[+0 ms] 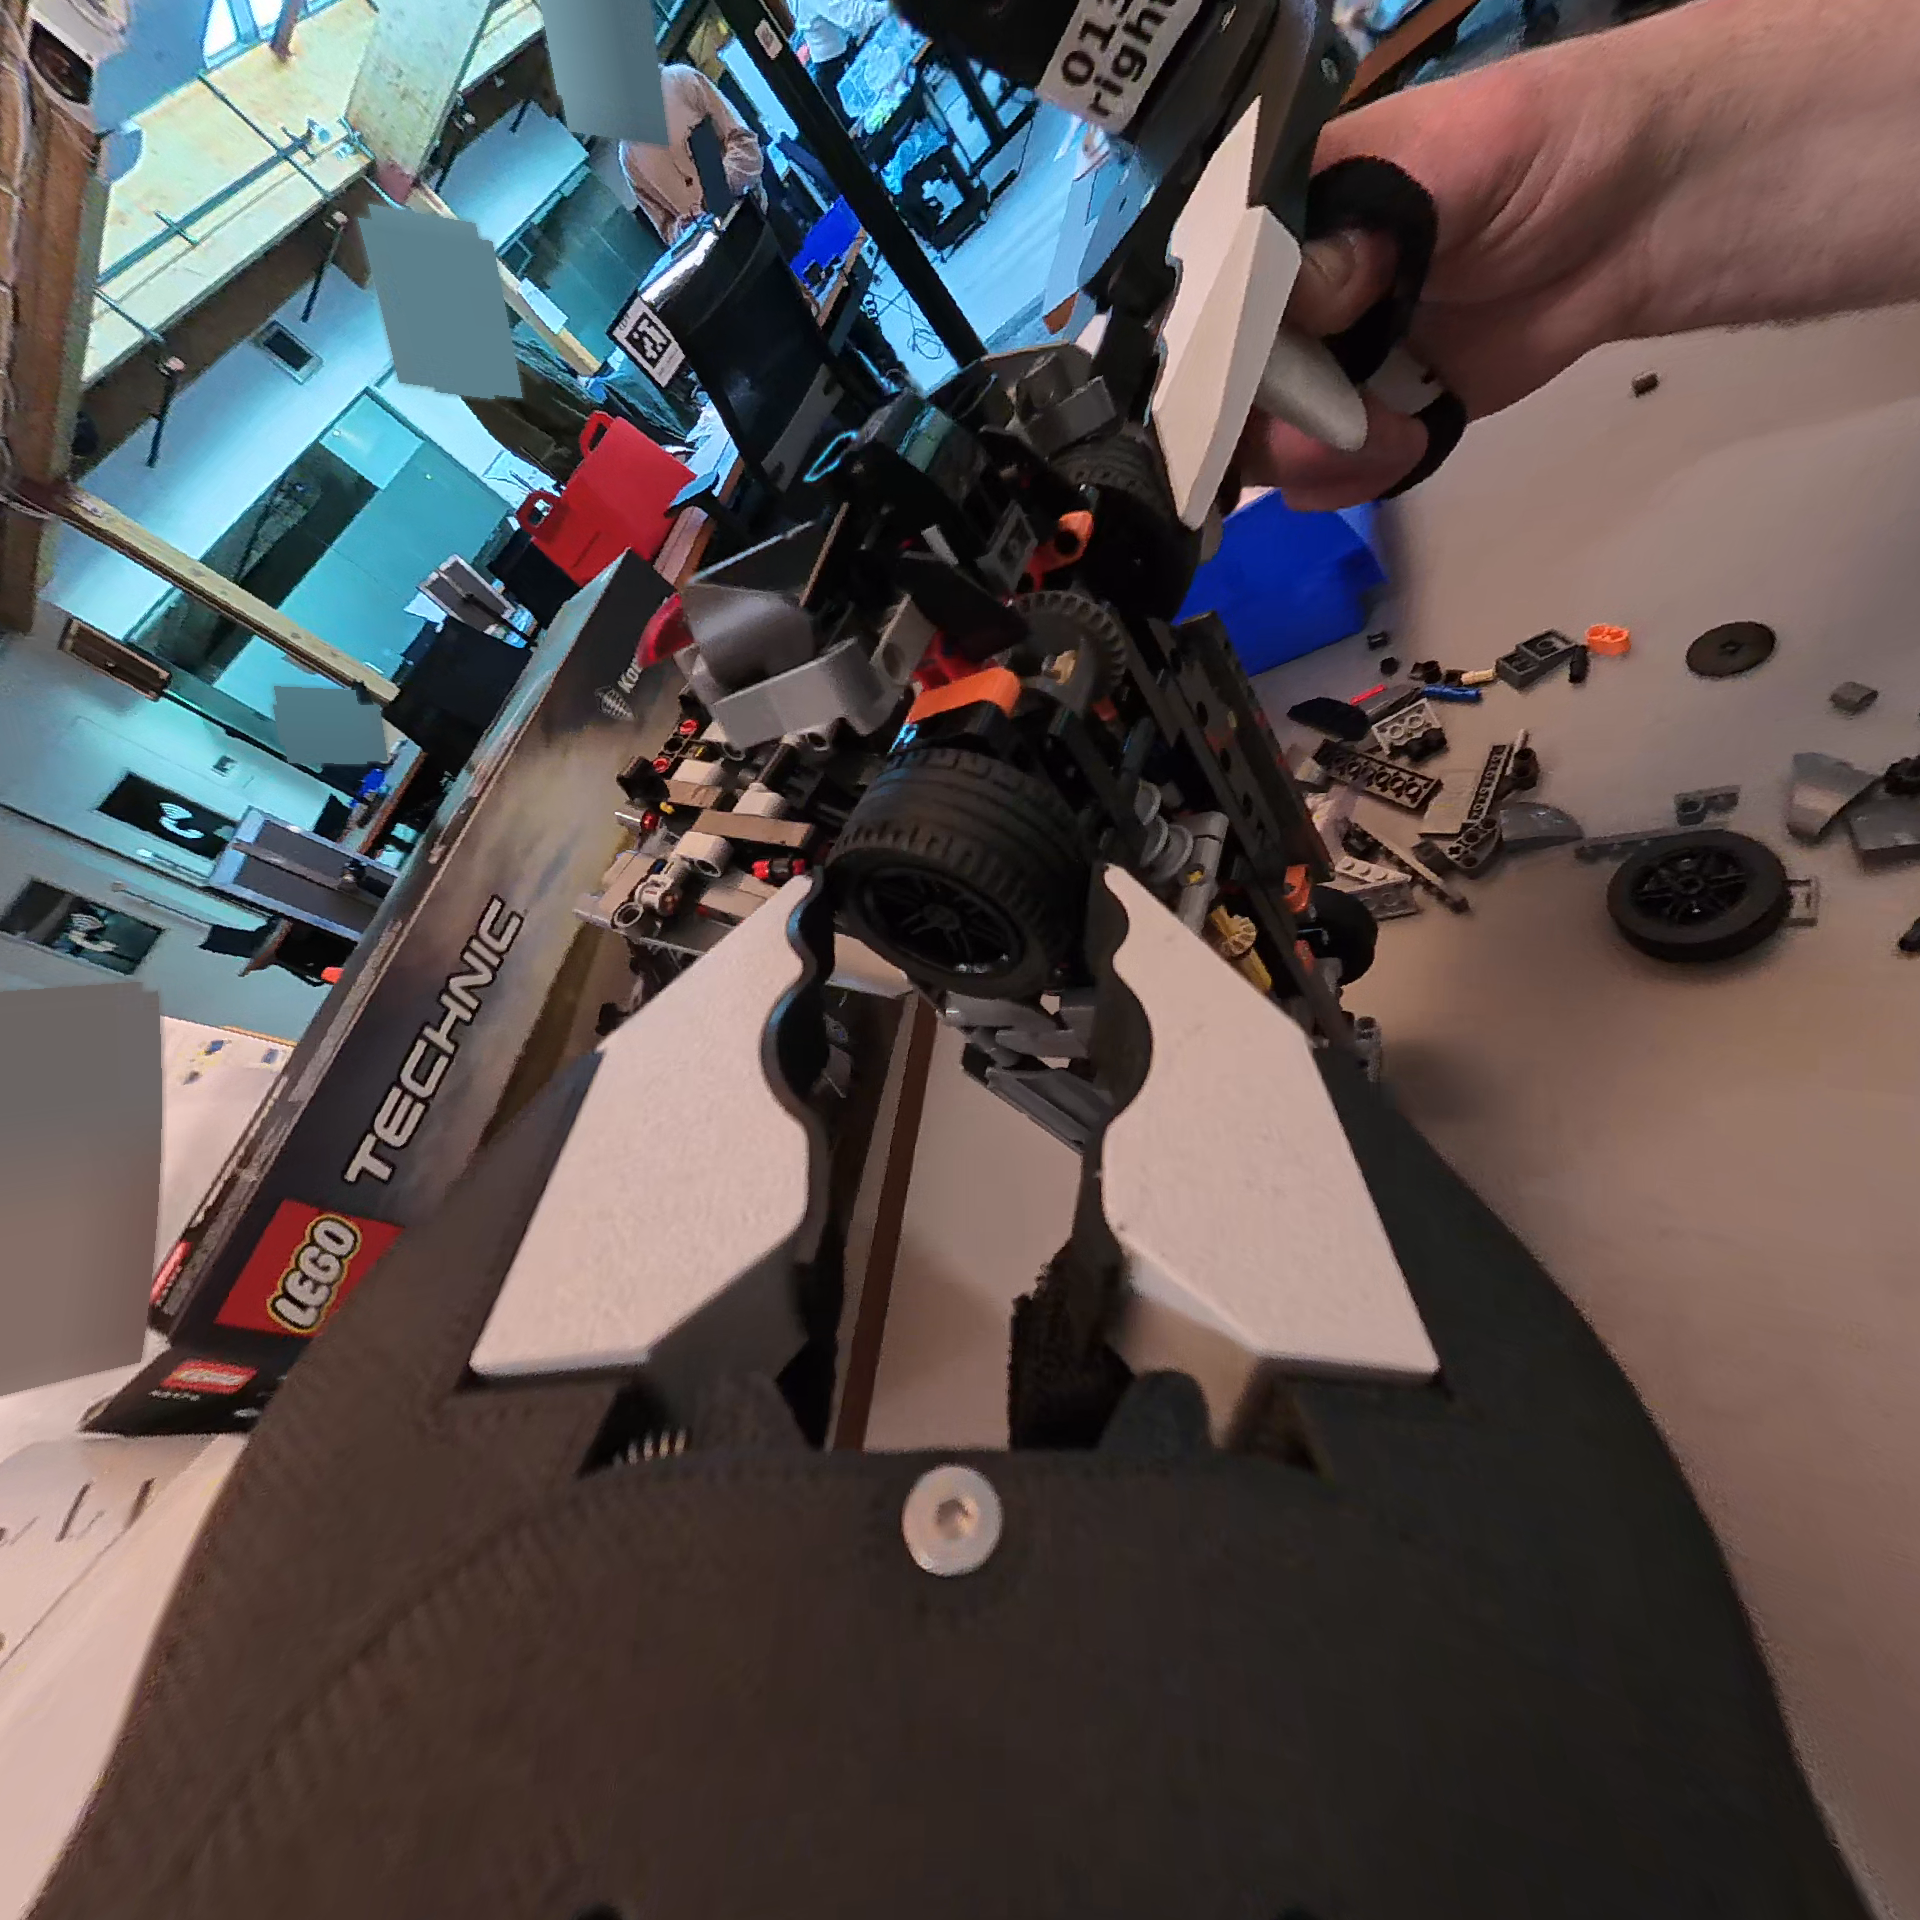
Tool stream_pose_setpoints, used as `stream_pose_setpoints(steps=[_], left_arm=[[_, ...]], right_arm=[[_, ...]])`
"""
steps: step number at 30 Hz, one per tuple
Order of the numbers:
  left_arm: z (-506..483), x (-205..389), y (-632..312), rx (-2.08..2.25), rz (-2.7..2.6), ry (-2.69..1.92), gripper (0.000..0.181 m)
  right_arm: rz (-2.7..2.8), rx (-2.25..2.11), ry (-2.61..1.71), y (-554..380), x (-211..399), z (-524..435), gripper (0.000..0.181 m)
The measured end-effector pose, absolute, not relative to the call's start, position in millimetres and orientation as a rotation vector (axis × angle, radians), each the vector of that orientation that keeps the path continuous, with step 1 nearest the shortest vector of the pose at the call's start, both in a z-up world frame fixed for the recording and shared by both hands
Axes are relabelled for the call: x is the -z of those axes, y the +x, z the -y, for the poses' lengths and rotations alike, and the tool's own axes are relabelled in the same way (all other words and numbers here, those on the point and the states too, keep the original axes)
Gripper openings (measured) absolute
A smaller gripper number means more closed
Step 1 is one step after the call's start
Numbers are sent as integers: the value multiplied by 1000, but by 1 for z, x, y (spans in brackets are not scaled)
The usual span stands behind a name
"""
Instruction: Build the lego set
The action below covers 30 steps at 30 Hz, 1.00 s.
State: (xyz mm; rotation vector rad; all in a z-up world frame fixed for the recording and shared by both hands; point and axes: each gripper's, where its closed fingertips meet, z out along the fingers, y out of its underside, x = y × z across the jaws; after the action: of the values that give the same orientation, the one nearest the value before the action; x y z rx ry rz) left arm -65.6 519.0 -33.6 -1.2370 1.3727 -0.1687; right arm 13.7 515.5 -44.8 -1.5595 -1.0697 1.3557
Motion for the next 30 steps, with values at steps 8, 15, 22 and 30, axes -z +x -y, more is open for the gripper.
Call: stream_pose_setpoints(steps=[8, 15, 22, 30], left_arm=[[-514, 33, -62, 69, -1407, -1176, 47], [-512, 33, -67, -60, -1461, -1145, 46], [-496, 31, -72, 14, -1513, -1170, 54], [-482, 31, -77, 233, -1541, -1247, 53]], right_arm=[[1016, -1483, -1564, 17, 45, -511, 43], [1021, -1448, -1547, 16, 45, -508, 43], [1040, -1431, -1529, 10, 45, -499, 43], [1066, -1402, -1516, 1, 45, -487, 43]])
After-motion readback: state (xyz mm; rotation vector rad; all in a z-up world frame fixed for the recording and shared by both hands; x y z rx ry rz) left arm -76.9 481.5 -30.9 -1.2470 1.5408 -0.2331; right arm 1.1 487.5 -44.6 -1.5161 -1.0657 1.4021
